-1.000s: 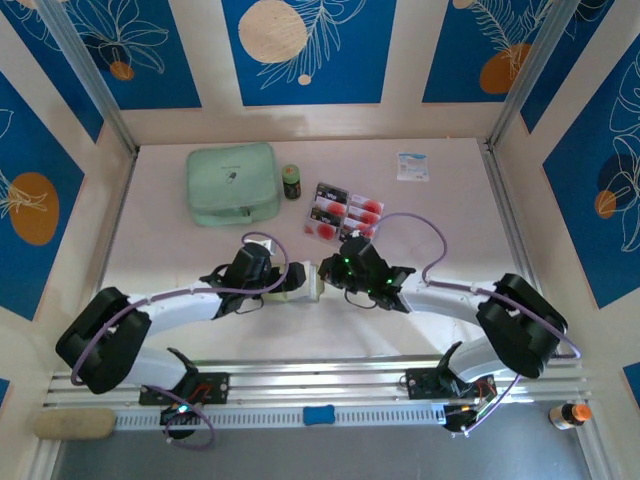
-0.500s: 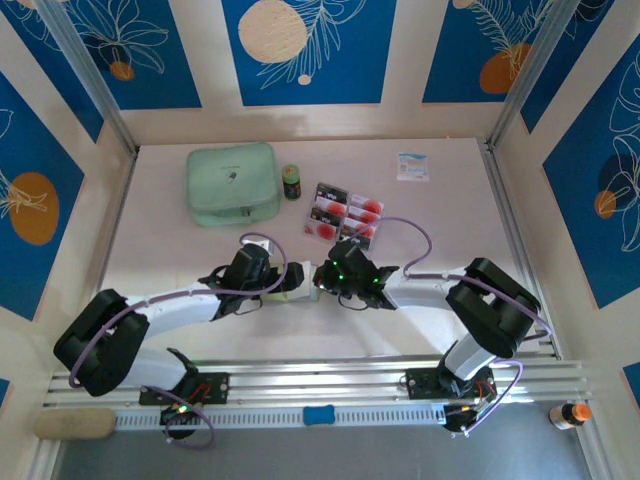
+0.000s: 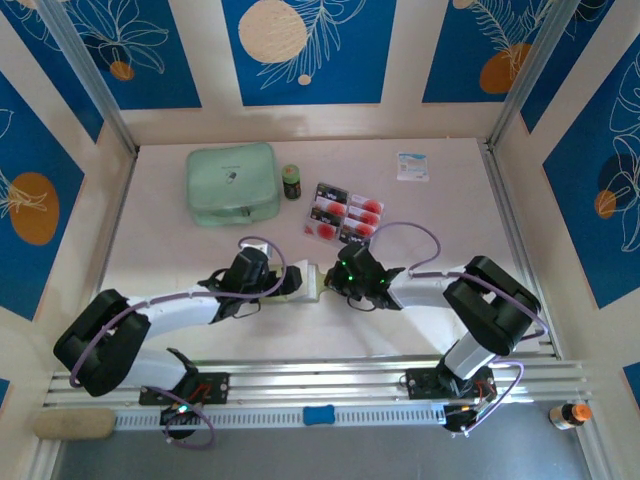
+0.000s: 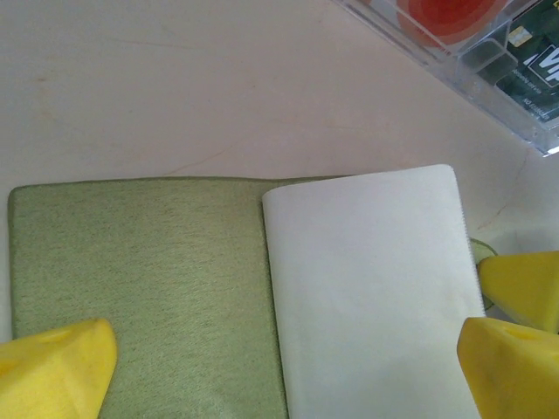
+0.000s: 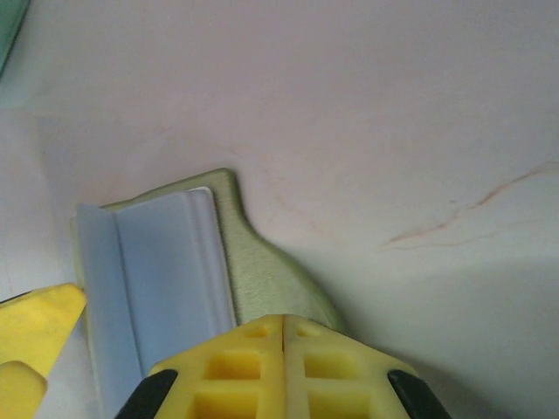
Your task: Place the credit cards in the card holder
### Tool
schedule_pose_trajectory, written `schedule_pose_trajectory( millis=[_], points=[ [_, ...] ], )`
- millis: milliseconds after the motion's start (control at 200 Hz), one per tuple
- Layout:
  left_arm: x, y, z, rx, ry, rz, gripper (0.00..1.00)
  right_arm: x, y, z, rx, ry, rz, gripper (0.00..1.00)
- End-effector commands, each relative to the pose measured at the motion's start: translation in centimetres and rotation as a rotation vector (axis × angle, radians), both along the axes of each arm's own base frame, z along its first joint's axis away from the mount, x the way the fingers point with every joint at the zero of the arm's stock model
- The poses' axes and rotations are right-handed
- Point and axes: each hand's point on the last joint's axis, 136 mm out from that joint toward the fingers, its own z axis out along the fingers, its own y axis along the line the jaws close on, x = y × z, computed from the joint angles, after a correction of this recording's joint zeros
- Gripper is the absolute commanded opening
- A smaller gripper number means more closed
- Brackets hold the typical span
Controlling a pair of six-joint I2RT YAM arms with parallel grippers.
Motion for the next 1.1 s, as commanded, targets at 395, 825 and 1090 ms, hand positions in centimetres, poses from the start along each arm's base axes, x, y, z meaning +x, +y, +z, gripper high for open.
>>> schedule_pose_trajectory(
  millis=[395,825,1090],
  points=[
    [0.1,0.9,-0.5,-0.003,-0.038,0.026,1.00,0.0,4.8,4.7,0.142,-0.066,0.166,0.10],
    [-0.3,1.4,-1.3,0.017,-0.032,0.028,1.00,0.5,6.5,4.2,0.174,-0.037,0.183,0.18],
    [-0.5,1.6,-1.4,0.013,-0.036,0.035,1.00,0.5,7.2,3.6,0.195,-0.015,0.184,0.19]
  ],
)
